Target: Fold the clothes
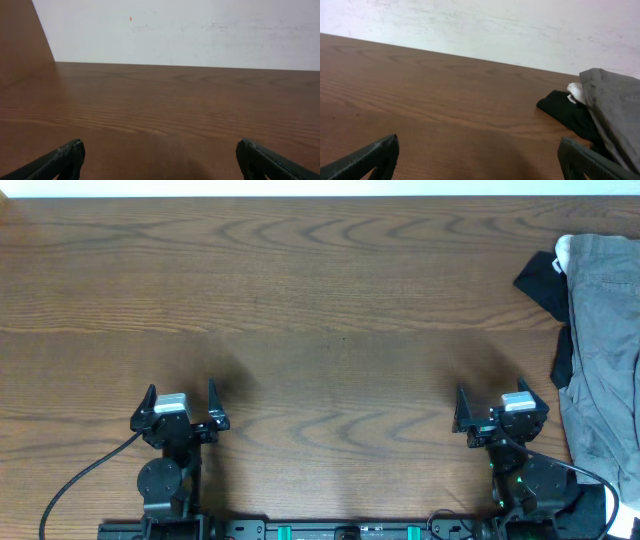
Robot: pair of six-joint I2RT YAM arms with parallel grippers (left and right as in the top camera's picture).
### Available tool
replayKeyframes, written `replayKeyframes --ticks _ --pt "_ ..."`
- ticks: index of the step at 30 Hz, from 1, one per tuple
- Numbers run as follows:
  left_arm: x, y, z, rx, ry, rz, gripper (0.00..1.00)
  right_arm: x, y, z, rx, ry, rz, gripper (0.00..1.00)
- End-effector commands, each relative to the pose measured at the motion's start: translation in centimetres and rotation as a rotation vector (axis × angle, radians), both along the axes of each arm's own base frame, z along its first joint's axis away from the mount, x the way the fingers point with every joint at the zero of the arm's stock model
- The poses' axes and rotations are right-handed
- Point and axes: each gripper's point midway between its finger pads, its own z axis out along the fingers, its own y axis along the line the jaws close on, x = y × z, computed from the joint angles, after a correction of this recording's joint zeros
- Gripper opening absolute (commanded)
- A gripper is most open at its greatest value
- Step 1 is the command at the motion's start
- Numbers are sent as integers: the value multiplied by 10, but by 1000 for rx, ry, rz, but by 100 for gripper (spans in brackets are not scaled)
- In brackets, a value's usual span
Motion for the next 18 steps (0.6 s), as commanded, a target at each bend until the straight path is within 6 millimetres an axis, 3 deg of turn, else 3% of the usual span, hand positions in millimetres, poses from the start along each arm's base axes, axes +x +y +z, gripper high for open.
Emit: replayKeyframes --ticks 1,18 --pt "-2 7 -18 -7 54 39 98 -1 -1 1 -13 2 0 99" --pt "-2 7 -17 -7 52 38 98 -1 3 2 -10 -3 22 99"
